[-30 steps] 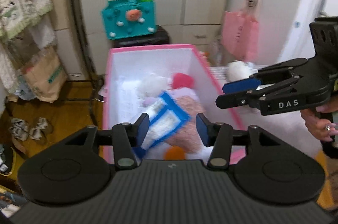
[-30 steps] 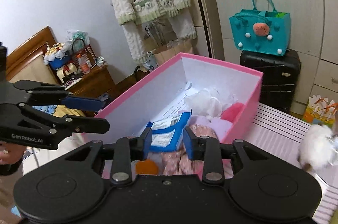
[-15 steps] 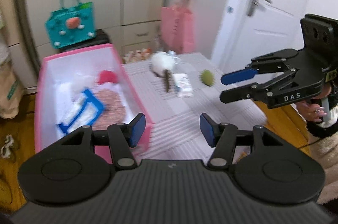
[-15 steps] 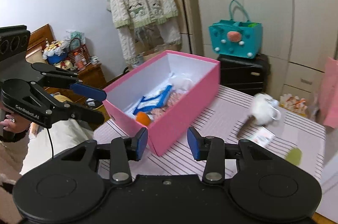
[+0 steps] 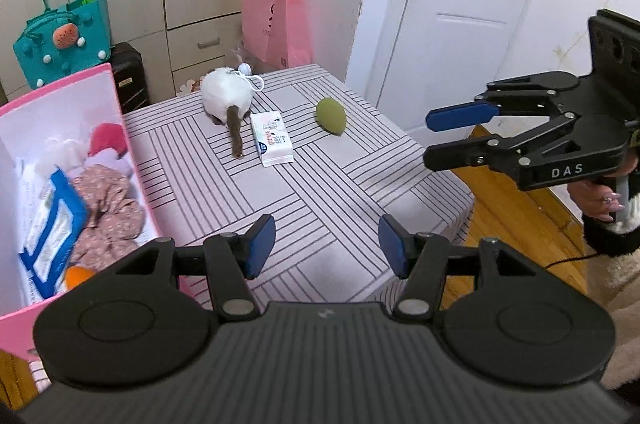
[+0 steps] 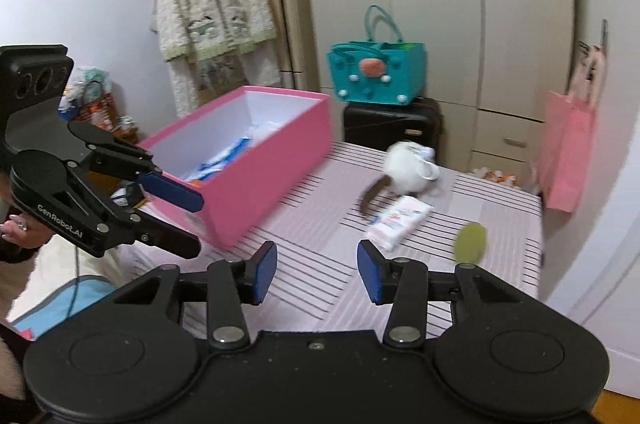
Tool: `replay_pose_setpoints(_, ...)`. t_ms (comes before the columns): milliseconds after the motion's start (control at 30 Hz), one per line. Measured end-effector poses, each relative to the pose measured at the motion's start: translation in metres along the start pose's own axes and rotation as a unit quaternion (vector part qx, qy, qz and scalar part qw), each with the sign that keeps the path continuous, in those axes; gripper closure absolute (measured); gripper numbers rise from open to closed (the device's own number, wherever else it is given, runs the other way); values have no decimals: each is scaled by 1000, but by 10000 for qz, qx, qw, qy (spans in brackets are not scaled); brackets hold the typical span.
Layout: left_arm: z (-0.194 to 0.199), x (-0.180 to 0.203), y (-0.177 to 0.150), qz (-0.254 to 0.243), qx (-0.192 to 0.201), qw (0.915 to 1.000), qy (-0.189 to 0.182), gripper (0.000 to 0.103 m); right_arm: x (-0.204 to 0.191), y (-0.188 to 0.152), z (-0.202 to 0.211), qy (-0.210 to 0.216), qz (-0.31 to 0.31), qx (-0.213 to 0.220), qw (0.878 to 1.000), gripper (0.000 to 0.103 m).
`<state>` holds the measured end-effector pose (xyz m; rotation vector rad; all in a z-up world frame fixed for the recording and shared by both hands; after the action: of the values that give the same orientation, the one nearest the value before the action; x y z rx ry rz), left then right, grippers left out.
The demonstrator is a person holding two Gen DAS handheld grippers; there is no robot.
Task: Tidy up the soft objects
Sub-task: 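Move both tools back toward the white tissue box and green sponge, then grasp the white tissue box with the left tool while the right tool grasps the green sponge egg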
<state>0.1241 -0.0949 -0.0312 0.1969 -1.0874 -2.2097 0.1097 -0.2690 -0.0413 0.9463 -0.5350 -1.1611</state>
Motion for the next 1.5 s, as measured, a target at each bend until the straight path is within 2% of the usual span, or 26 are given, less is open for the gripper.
replay_pose_setpoints(167,-29,-3,-1,-31,107,9999,127,47,28,-16,-13,-176,-110,56,9998,51)
replay_pose_setpoints(267,-50,-7,-2,-58,292,9989,352,47,44,-25,-26,-245,-222,97,9994,48)
replay_pose_setpoints(367,-77,-17,-7,175,368,9982,445,47,59,-34,-41,-295,-321,120,9990,47)
replay_pose_setpoints(467,-98,-27,-6,430,464,9971,429,47,75,-40,-54,-448,-366,193,9981,40)
replay_pose_setpoints(500,-104,-29,-5,438,523,9964,499,47,79,-42,-58,-491,-367,223,9979,37)
replay_pose_setpoints(600,-122,-30,2,212,687,9937,854,47,95,-45,-72,-603,-397,267,9970,36)
replay_pose_setpoints(767,-153,-27,11,67,587,9946,852,47,119,-48,-93,-777,-402,390,9954,35)
replay_pose_setpoints(900,-169,-30,21,44,605,9930,1012,47,139,-47,-108,-840,-488,376,9946,35)
replay_pose_setpoints(1000,-179,-30,28,-90,591,9916,1144,47,146,-44,-114,-823,-422,350,9951,35)
replay_pose_setpoints(1133,-194,-34,38,-142,555,9905,1249,47,150,-39,-122,-593,-610,282,9960,37)
replay_pose_setpoints(1267,-208,-45,45,156,457,9906,1278,47,154,-39,-131,-573,-707,234,9956,37)
replay_pose_setpoints(1500,-226,-53,44,466,355,9901,1275,56,155,-43,-144,-750,-628,114,9951,38)
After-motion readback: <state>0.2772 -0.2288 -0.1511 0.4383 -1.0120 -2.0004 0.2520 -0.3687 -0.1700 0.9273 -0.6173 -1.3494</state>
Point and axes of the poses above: each gripper's, at about its wrist camera, not at the fingertips, and z roughly against the way its jaws point, x to its right, y to its top, the point moved 6 cm from there along -z, roughly the way its jaws point, and after that the axes turned 3 degrees about x, right-handed, at the moved point
